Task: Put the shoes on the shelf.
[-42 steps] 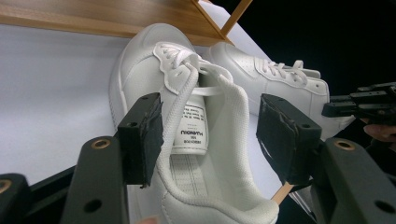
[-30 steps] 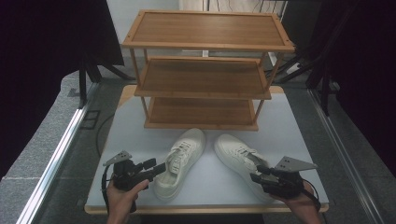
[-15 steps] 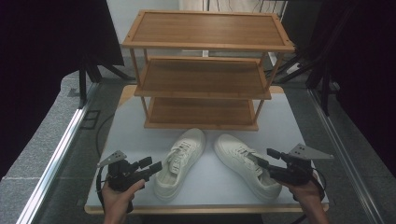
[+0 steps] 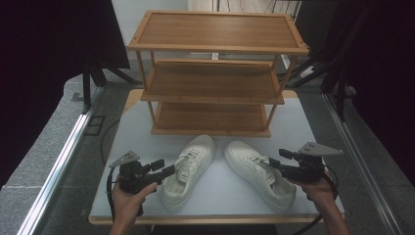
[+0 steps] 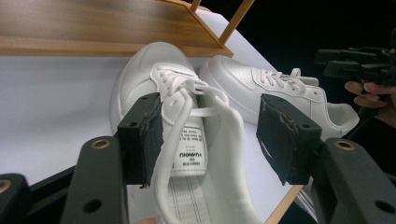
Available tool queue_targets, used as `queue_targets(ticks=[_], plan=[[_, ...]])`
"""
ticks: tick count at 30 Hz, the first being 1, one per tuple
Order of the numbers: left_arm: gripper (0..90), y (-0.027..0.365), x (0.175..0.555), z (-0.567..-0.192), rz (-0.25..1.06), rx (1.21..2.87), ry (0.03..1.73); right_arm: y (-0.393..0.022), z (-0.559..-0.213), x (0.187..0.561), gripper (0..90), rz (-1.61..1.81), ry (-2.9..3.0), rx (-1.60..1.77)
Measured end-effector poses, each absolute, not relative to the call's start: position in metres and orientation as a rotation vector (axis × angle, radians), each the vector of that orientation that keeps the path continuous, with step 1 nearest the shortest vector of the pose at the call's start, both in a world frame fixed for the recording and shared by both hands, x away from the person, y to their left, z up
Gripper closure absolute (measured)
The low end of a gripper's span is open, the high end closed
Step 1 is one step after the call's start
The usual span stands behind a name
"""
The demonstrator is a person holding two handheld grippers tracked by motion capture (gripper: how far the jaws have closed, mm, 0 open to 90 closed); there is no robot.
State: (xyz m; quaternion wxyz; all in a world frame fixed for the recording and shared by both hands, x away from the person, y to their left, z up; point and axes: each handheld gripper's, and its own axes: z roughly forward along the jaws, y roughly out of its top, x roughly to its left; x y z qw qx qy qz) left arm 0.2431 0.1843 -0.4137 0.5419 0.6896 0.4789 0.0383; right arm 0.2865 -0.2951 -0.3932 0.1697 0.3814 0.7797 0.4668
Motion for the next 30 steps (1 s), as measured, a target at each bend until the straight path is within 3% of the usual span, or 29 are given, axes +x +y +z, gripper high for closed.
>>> queue_targets(ticks=[22, 30], plan=[[40.2, 0.156, 0.284, -0.434, 0.162, 1.839, 1.184, -0.288, -0.427, 0.307, 42.6, 1.226, 2.345, 1.065], [44.9, 0.143, 0.300, -0.448, 0.198, 1.911, 1.234, -0.284, -0.437, 0.318, 43.9, 1.154, 2.410, 1.027]])
